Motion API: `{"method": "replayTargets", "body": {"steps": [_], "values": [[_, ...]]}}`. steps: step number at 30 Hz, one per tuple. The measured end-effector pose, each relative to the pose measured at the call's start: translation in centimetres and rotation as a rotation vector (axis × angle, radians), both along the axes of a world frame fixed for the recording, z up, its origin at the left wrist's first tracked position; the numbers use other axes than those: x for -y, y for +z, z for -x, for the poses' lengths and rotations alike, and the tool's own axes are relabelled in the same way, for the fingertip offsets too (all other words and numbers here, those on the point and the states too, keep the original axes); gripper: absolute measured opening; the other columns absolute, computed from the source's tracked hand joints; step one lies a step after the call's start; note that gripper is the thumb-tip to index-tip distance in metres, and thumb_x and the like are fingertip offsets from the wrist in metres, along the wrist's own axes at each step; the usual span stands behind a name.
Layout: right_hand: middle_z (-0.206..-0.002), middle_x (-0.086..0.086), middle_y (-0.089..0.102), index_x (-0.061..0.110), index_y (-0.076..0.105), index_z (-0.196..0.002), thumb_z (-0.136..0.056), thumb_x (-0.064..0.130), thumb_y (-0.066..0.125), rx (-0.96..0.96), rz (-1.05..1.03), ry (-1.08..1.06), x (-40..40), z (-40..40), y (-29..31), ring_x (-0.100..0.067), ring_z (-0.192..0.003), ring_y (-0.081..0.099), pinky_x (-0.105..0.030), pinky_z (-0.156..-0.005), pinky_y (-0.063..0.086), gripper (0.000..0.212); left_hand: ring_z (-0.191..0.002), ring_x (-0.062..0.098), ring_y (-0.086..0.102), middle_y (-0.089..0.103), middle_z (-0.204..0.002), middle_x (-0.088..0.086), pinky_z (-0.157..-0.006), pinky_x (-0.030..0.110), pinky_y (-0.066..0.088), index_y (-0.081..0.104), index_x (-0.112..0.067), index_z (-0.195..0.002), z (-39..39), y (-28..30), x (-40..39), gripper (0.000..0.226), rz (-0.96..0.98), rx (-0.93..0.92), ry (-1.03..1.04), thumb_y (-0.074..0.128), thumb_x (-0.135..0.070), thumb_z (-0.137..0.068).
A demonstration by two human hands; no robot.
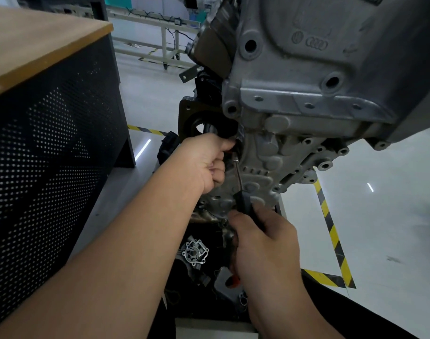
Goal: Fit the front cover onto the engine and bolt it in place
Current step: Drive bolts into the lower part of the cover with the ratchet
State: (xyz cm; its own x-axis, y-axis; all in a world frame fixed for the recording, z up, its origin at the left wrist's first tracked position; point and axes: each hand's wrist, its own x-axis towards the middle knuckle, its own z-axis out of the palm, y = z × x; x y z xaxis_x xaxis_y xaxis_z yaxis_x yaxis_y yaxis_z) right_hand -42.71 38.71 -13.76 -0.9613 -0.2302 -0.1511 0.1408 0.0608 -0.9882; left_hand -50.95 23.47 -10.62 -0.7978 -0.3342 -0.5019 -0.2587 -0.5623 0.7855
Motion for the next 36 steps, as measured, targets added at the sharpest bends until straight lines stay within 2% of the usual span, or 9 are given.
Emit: {"method": "replayTargets", "body": {"steps": [10,15,20,22,26,28,31,34,36], "values": [[-0.045,0.010,0.042,0.017,0.064,-0.077,-0.093,0.017,0.066,-0.052,-0.022,-0.019,0.4,0.6,-0.2,-0.014,-0.043,0.037,-0.028,-0.044,0.031,0.017,-0.031,0.004,0.015,0.026,-0.044,-0.009,-0.031,0.015,0.010,0.049,-0.018,-0.074,-0.2,0.3,0.0,0.028,0.068,-0.003,0.002,0.064,-0.010,-0.096],[-0.048,0.013,0.054,0.018,0.061,-0.070,-0.094,0.017,0.063,-0.253,-0.218,-0.042,0.4,0.6,0.0,-0.005,-0.041,0.045,-0.017,-0.042,0.032,0.024,-0.031,0.004,0.016,0.029,-0.044,-0.009,-0.031,0.014,0.012,0.050,-0.017,-0.073,0.0,-0.1,0.1,0.027,0.106,-0.001,0.045,0.064,-0.009,-0.095],[-0.074,0.008,0.063,0.025,0.059,-0.091,-0.099,0.033,0.055,-0.426,-0.570,-0.051,0.4,-0.3,1.0,-0.016,-0.071,0.064,-0.033,-0.061,0.052,0.012,-0.031,0.005,0.018,0.031,-0.048,-0.008,-0.032,0.014,0.015,0.059,-0.016,-0.095,-0.4,-0.2,-0.9,0.010,0.191,-0.001,0.094,0.069,-0.017,-0.093],[-0.084,0.008,0.066,0.027,0.059,-0.100,-0.100,0.035,0.053,-0.412,-0.599,-0.050,0.4,-0.5,1.6,-0.019,-0.082,0.066,-0.036,-0.070,0.054,0.010,-0.033,0.006,0.018,0.031,-0.050,-0.007,-0.035,0.014,0.015,0.059,-0.019,-0.086,-1.9,-0.1,-1.4,0.017,0.232,0.019,0.037,0.072,-0.028,-0.092],[-0.096,0.005,0.065,0.030,0.037,-0.111,-0.098,0.031,0.056,-0.338,-0.486,-0.084,0.6,-1.0,2.5,-0.022,-0.089,0.067,-0.044,-0.076,0.055,0.023,-0.036,0.015,0.047,0.056,-0.054,-0.004,-0.037,0.019,0.035,0.071,-0.015,-0.071,-6.2,-0.1,-2.6,0.036,0.453,0.082,-0.265,0.083,-0.049,-0.077],[-0.091,0.005,0.063,0.032,0.028,-0.101,-0.097,0.031,0.057,-0.349,-0.435,-0.082,0.7,-1.2,2.7,-0.021,-0.083,0.066,-0.046,-0.073,0.055,0.029,-0.059,0.020,0.072,0.076,-0.072,0.004,-0.054,0.025,0.054,0.081,-0.016,-0.078,-7.3,0.0,-3.8,0.026,0.481,-0.003,-0.326,0.079,-0.041,-0.084],[-0.090,0.005,0.063,0.036,0.032,-0.098,-0.085,0.028,0.060,-0.302,-0.306,-0.022,0.6,-1.2,2.6,-0.017,-0.080,0.065,-0.042,-0.069,0.054,0.031,-0.066,0.019,0.073,0.077,-0.076,0.012,-0.059,0.024,0.055,0.082,-0.014,-0.076,-7.6,0.0,-4.4,0.027,0.376,-0.102,-0.280,0.068,-0.025,-0.095],[-0.094,0.003,0.070,0.045,0.042,-0.105,-0.074,0.040,0.066,-0.188,-0.073,0.110,-0.7,-0.8,1.8,-0.015,-0.077,0.070,-0.038,-0.066,0.056,0.040,-0.075,0.029,0.073,0.075,-0.087,0.024,-0.072,0.035,0.057,0.080,-0.007,-0.092,-7.8,-0.4,-3.9,0.025,0.352,-0.137,-0.249,0.072,-0.030,-0.090],[-0.100,0.009,0.073,0.047,0.048,-0.112,-0.075,0.058,0.070,-0.214,-0.108,0.316,-2.5,-0.9,0.9,-0.009,-0.084,0.072,-0.037,-0.076,0.060,0.044,-0.069,0.027,0.073,0.076,-0.080,0.018,-0.063,0.033,0.057,0.080,-0.010,-0.085,-8.1,-0.6,-3.8,0.023,0.316,-0.173,-0.206,0.075,-0.033,-0.084]]}}
